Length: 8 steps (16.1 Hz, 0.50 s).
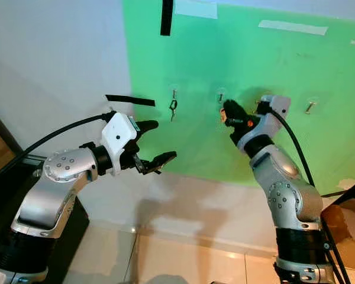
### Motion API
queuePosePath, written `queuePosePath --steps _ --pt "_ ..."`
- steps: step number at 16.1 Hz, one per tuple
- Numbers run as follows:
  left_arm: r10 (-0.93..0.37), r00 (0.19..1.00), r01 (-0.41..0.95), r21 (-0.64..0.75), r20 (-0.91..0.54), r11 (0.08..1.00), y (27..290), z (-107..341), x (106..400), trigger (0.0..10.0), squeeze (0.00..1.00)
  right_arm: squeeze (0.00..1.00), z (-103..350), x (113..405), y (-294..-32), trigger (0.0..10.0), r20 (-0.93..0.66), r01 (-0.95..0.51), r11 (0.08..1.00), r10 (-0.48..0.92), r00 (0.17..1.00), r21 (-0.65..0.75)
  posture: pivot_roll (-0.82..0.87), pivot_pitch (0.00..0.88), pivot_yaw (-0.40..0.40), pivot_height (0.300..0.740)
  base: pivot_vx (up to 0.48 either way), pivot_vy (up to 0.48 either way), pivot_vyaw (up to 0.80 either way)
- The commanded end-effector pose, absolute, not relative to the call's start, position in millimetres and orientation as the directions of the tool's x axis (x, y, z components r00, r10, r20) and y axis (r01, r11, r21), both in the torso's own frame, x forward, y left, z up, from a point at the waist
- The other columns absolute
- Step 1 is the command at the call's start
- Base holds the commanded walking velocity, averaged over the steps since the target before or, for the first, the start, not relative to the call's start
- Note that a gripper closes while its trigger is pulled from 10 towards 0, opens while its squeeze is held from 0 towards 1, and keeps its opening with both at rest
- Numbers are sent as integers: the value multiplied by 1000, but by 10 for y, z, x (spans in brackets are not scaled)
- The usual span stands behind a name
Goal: Hang keys on a hook
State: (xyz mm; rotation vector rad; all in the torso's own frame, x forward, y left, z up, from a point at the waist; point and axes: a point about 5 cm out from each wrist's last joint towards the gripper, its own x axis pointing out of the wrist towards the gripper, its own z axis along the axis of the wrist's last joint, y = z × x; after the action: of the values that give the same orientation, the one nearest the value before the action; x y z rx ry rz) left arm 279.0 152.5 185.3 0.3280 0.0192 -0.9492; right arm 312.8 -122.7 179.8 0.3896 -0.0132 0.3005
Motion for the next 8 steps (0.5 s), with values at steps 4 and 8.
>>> queuePosePath --steps 4,8 --pt "-804 576 804 282 -146 524 1502 1910 2783 10000 0 0 1851 3150 -1233 10000 98 -306 865 292 951 398 -12 0 -43 740 0 0 0" --pt "-805 576 804 281 -145 525 1504 1902 2785 10000 0 0 1870 3147 -1174 10000 113 -336 850 318 941 406 -11 0 -45 740 0 0 0"
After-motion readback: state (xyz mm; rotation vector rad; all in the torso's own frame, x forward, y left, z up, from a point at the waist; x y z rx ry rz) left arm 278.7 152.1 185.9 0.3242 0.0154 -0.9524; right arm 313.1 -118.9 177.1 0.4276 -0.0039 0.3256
